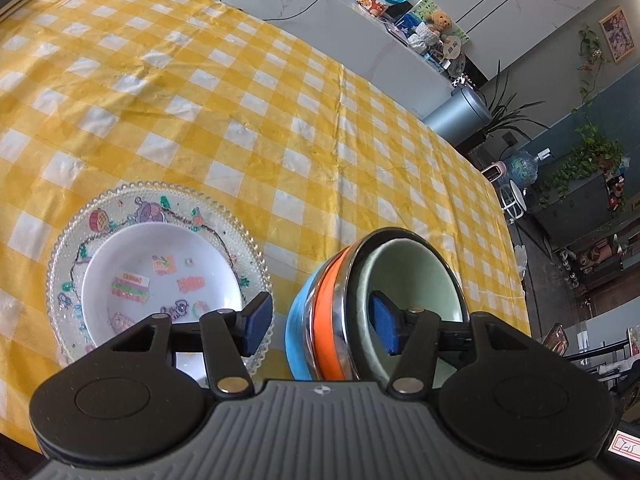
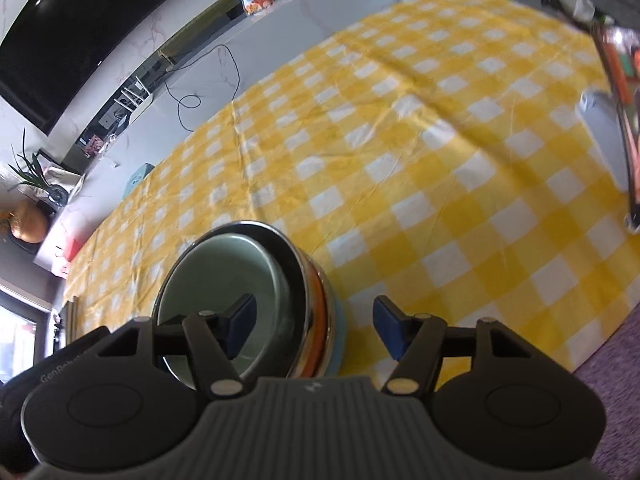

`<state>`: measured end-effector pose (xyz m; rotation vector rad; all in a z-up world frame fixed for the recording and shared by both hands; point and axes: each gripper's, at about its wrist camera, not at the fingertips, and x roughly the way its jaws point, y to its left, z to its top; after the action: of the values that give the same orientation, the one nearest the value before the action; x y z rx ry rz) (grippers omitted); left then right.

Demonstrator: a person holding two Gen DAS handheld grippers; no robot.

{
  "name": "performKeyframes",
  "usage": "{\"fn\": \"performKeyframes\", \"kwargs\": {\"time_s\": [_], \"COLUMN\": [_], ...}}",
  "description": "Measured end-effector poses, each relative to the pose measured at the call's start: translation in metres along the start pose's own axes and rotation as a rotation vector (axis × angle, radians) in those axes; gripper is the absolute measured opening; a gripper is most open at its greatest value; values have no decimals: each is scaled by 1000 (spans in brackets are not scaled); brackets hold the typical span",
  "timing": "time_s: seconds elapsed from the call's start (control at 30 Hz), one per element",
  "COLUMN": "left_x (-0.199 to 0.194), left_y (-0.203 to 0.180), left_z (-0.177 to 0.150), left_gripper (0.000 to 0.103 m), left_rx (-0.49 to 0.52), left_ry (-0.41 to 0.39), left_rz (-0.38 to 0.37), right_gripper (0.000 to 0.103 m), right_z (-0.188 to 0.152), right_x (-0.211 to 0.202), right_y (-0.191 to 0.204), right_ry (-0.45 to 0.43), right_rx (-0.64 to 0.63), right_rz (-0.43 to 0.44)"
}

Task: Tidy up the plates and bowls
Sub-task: 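Lift the nested bowl stack with both grippers and carry it toward the plates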

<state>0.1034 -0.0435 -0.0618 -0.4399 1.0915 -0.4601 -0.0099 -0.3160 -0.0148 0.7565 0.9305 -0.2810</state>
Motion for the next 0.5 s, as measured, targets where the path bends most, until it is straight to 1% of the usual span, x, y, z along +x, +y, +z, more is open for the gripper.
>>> {"fn": "performKeyframes", "kwargs": {"time_s": [0.2,0.3,0.5], "left_x": [10,15,21], "left_y": [4,5,8], "left_z": [-7,-9,-11], "left_gripper": [65,65,65], "left_rx": [-43,-56,-76], "left_ry": [35,44,31], "left_rz": [-24,-32,-51], "right_gripper": [65,65,65], "right_z": [-3,-4,-2], "right_x": [8,11,17], "right_y": [-6,-7,-15], "right_ry": [23,36,47], "right_rx": [36,48,73], "right_rz": [18,40,89]}}
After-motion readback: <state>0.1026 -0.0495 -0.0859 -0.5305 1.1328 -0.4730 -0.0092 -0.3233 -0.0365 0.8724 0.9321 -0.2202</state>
